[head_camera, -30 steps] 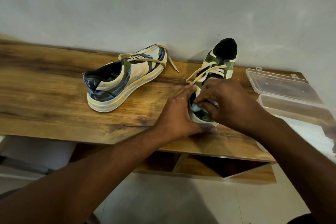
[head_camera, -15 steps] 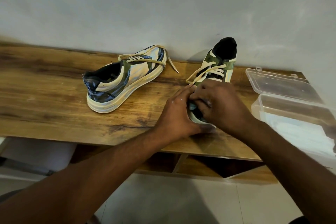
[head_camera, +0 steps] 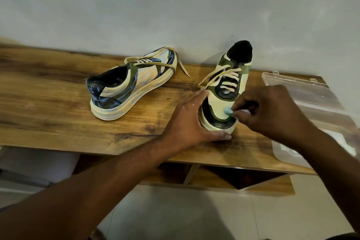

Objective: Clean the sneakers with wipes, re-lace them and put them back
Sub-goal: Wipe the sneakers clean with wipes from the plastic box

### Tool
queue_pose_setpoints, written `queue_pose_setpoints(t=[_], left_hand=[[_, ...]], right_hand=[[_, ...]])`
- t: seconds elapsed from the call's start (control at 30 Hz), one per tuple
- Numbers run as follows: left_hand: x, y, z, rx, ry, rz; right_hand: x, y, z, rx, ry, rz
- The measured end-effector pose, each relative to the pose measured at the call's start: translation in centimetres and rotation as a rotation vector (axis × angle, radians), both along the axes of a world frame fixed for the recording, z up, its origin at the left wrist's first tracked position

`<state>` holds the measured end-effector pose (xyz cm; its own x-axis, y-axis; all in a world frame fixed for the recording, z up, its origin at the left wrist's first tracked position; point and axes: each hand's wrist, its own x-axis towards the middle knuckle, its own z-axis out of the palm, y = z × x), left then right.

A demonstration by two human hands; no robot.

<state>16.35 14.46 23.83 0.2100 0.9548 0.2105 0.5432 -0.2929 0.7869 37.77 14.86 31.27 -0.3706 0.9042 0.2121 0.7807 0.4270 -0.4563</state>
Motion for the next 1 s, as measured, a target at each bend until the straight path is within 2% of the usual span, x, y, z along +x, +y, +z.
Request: queue_pose_setpoints(t=[0.17,0.23,0.37,0.6,0.83,0.9,1.0], left_hand=[[-0.5,0.7,0.0,0.001,0.127,-0.087],[-0.7,0.9,0.0,0.029,0.108,-0.091],[-0.7,1.2,-0.2,0.053,0.098,-0.081],[-0.6,0.8,-0.3,0.05,0.144,-0.066],[-0.7,1.1,-1.1,0.039,0.162,-0.084],[-0.7,1.1,-1.1,0.045,0.171,-0.084],[-0.5,0.9,-0.8,0.051,0.161,-0.077]], right_hand=[[-2.6,-3.0,-2.3,0.067,0.12,-0.109],[-3.4,-4.0,-3.0,0.134,0.153,-0.094],[-3.8,-5.0,-3.7,0.138,0.199,-0.054],[-0.4,-4.0,-4.3,0.05,0.319,-0.329],[-3.7,-5.6,-4.6,0.156,0.167,-0.027],[-3.3,-5.3,-4.5,0.131,0.164,-0.028],[-1.7,-4.4,-4.4,0.115,0.255,-0.146]])
